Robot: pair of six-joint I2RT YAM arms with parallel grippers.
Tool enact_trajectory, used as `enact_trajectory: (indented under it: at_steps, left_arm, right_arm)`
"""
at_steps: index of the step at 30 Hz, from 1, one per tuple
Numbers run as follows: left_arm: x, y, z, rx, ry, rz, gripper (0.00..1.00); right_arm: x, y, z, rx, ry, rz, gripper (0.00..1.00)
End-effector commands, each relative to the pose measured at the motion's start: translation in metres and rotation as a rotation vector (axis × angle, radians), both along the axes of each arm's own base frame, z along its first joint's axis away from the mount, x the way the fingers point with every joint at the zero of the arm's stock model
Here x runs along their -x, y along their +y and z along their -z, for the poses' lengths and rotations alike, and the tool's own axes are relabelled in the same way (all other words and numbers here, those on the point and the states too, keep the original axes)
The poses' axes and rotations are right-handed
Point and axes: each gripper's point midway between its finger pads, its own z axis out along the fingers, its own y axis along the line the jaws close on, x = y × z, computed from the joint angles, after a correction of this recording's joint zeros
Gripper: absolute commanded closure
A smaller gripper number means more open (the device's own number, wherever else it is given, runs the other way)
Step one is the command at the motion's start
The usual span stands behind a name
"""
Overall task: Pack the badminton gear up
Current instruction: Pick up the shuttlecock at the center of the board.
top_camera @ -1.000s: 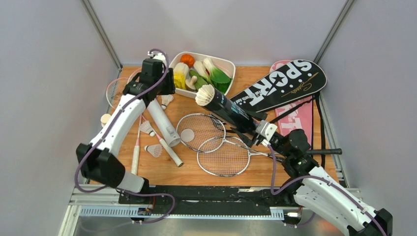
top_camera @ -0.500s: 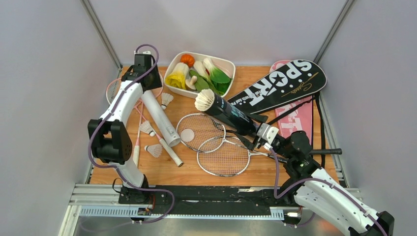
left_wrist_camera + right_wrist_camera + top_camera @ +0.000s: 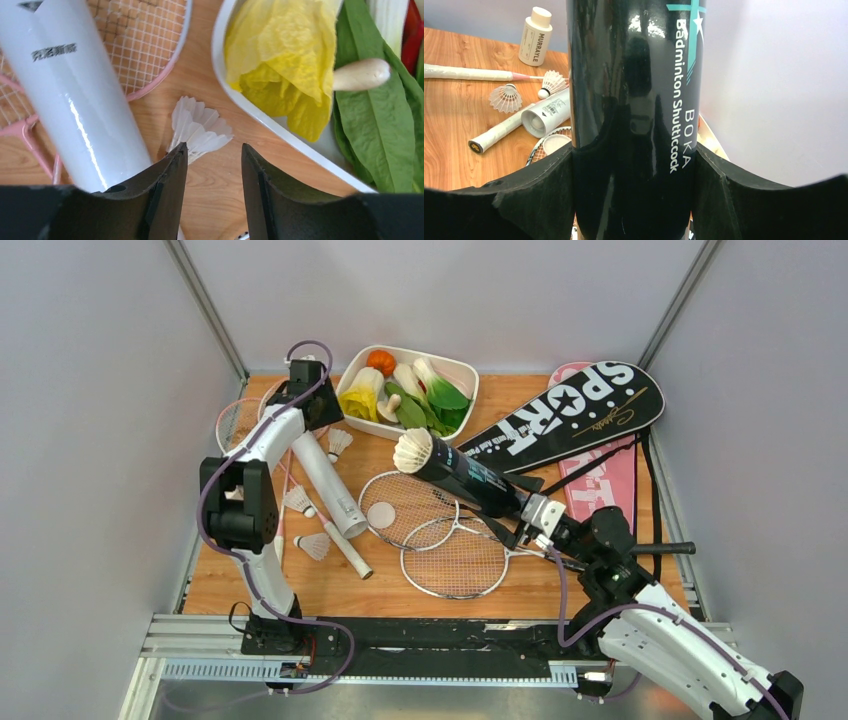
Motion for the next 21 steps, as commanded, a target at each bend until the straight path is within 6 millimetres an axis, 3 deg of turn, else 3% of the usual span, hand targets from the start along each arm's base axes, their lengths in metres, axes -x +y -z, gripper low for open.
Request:
enact_trajectory:
  at_steps: [1,7,10,13,21]
  left_arm:
    - [-0.009,-0.017,-0.021,-0.156,-0.082,0.374,0.47]
    - [0.005,0.001,-0.017,-0.360,0.016,0.565,0.37]
    - [0.013,0.007,-0.001,-0.375,0.101,0.606,0.35]
    - [0.018,0.008,0.016,-0.369,0.163,0.643,0.24]
    - [0.019,0.001,0.048,-0.364,0.157,0.727,0.22]
  right_arm:
    - [0.013,-0.005,-0.045,-0.073,-0.113,-0.021,0.41]
    - [0.016,-0.002,-0.047,-0.075,-0.121,-0.046,0.40]
    - [0.017,-0.003,-0.050,-0.077,-0.128,-0.046,0.41]
    - [0.019,-0.004,-0.051,-0.082,-0.137,-0.043,0.41]
    - [0.020,-0.005,-0.053,-0.083,-0.147,-0.043,0.41]
